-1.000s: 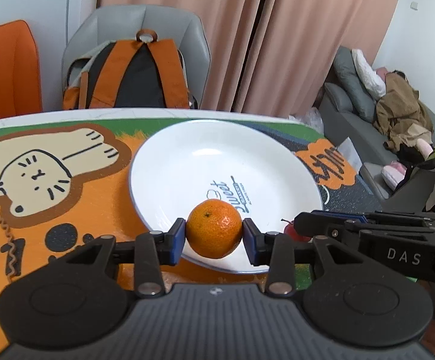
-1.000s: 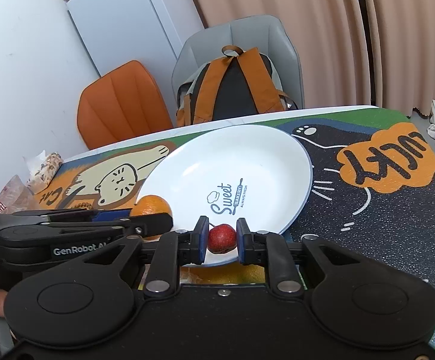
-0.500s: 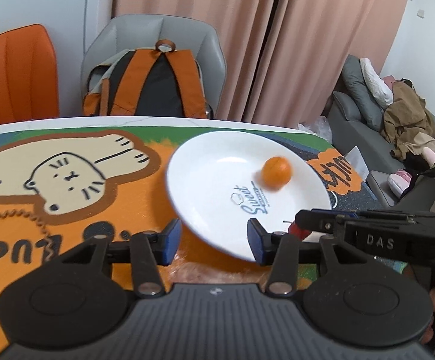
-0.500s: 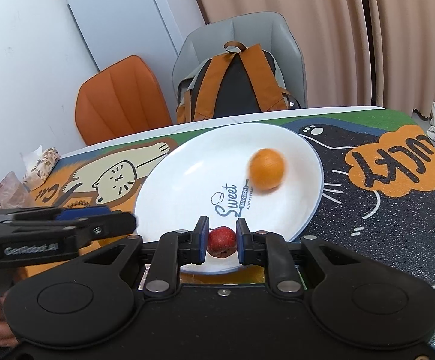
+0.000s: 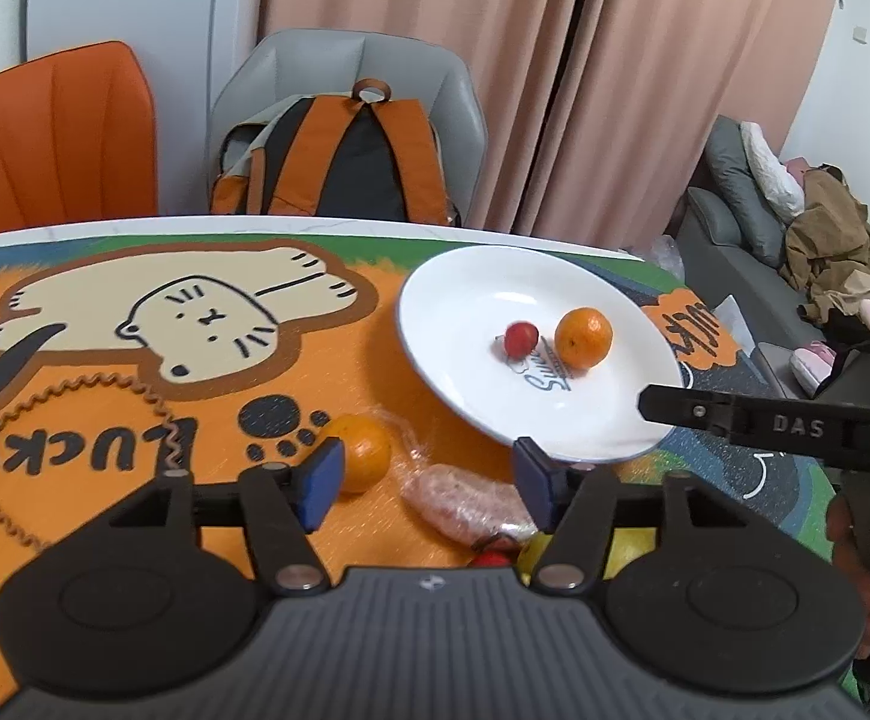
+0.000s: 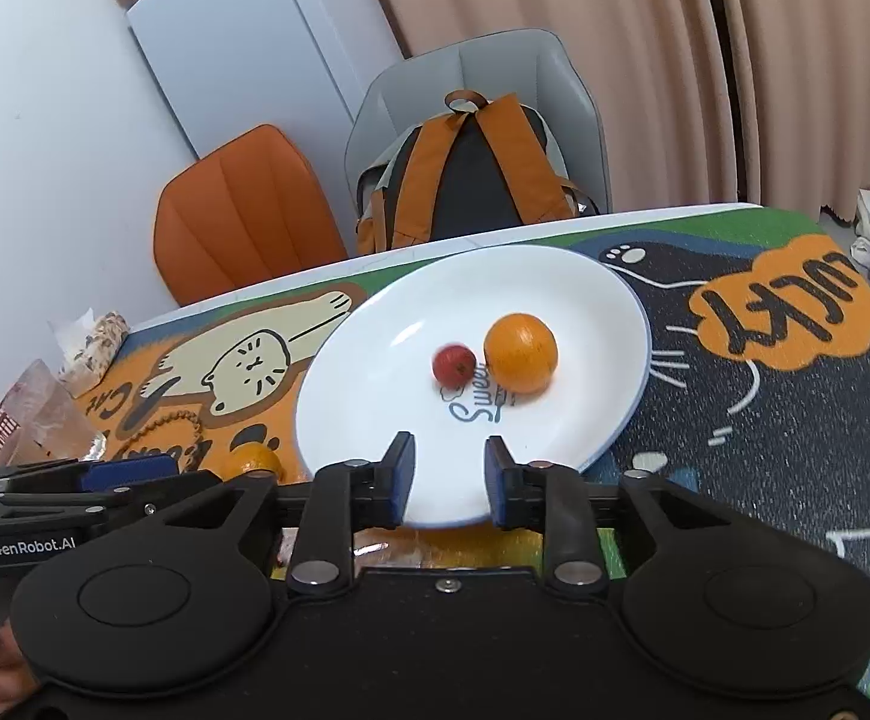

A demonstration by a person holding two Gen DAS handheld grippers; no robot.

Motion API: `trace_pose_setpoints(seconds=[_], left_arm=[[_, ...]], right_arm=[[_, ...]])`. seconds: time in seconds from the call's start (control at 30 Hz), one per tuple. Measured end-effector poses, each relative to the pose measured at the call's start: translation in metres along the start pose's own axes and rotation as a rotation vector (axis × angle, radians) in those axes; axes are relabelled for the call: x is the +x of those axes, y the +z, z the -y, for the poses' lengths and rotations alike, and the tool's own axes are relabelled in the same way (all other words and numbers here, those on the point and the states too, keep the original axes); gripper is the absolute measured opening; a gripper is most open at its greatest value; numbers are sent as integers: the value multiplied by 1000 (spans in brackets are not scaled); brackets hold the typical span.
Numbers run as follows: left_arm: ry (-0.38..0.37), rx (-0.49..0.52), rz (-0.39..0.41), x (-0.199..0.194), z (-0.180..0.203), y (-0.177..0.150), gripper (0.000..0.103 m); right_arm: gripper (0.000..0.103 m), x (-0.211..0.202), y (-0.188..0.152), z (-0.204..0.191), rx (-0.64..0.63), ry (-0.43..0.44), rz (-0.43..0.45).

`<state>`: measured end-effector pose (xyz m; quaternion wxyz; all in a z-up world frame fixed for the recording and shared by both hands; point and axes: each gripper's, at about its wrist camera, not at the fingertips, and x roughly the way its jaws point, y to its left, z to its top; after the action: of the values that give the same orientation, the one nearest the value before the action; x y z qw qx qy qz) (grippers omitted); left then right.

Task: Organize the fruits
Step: 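Move both tools back toward the two pears on the table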

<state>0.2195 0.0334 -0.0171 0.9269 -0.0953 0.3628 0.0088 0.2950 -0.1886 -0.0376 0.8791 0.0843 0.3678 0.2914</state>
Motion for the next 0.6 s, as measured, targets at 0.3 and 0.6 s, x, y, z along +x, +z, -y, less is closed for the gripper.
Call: trace_pose_setpoints(seconds=[0.3, 0.6], left_arm=[[7, 12, 19, -21, 2, -4, 84], [21, 5, 21, -40, -6, -16, 87]], right_arm=[[103, -34, -5, -9, -22, -11, 113], [103, -57, -10, -11, 1, -90, 205]])
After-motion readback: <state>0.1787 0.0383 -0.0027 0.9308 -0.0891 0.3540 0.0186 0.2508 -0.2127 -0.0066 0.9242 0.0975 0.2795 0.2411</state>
